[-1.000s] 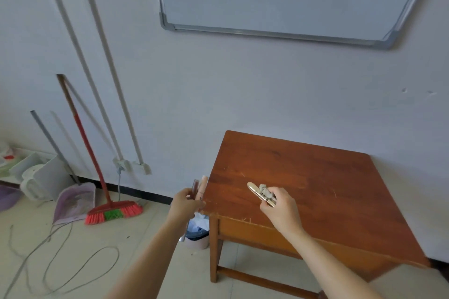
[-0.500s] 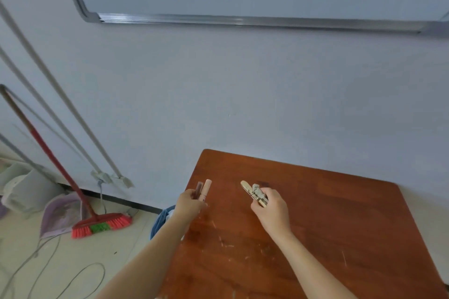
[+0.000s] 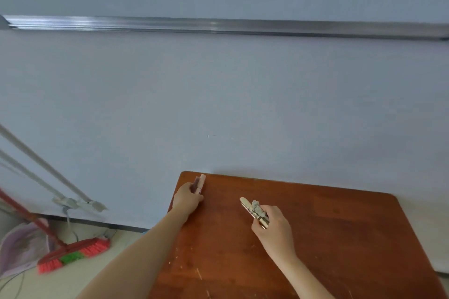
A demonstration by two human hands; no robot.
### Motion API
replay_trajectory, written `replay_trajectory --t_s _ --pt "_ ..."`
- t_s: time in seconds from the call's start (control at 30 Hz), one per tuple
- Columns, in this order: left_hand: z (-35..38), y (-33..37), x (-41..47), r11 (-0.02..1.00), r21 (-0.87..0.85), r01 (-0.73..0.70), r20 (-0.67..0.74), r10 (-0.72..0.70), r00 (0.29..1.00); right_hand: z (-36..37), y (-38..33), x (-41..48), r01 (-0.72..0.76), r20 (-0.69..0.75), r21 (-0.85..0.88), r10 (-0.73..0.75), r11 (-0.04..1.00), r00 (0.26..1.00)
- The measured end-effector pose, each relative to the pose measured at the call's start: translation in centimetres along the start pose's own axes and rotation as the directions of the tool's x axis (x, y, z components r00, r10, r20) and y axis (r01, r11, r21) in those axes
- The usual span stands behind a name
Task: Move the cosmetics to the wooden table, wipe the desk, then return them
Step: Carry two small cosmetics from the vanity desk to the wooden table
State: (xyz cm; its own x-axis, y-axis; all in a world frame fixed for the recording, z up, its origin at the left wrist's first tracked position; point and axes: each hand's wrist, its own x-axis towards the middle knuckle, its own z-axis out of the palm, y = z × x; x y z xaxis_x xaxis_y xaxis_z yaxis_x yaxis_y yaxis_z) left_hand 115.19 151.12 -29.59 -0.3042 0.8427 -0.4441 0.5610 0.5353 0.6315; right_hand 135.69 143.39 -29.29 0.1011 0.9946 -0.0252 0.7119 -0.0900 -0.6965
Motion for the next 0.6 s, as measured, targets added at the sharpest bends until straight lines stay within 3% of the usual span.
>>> replay_trajectory --t_s 0.17,0.43,0.6 --pt "-0.1 0.7 1.4 0.972 0.227 -0.059 0.038 0.052 0.998 1.2 -1.5 1.4 0.006 -0.013 0.0 -0.006 1.0 1.0" --pt "-0.8 0.7 2.8 0.967 0.252 -0.032 0.046 0.021 0.999 3.5 -2.8 2.2 0.025 0.01 0.019 -0.025 1.0 1.0" --pt "-0.3 0.0 2.9 0.919 0.34 -0.197 0.0 0.209 0.978 4.5 -2.9 2.8 -0.004 0.018 0.03 0.004 1.0 1.0"
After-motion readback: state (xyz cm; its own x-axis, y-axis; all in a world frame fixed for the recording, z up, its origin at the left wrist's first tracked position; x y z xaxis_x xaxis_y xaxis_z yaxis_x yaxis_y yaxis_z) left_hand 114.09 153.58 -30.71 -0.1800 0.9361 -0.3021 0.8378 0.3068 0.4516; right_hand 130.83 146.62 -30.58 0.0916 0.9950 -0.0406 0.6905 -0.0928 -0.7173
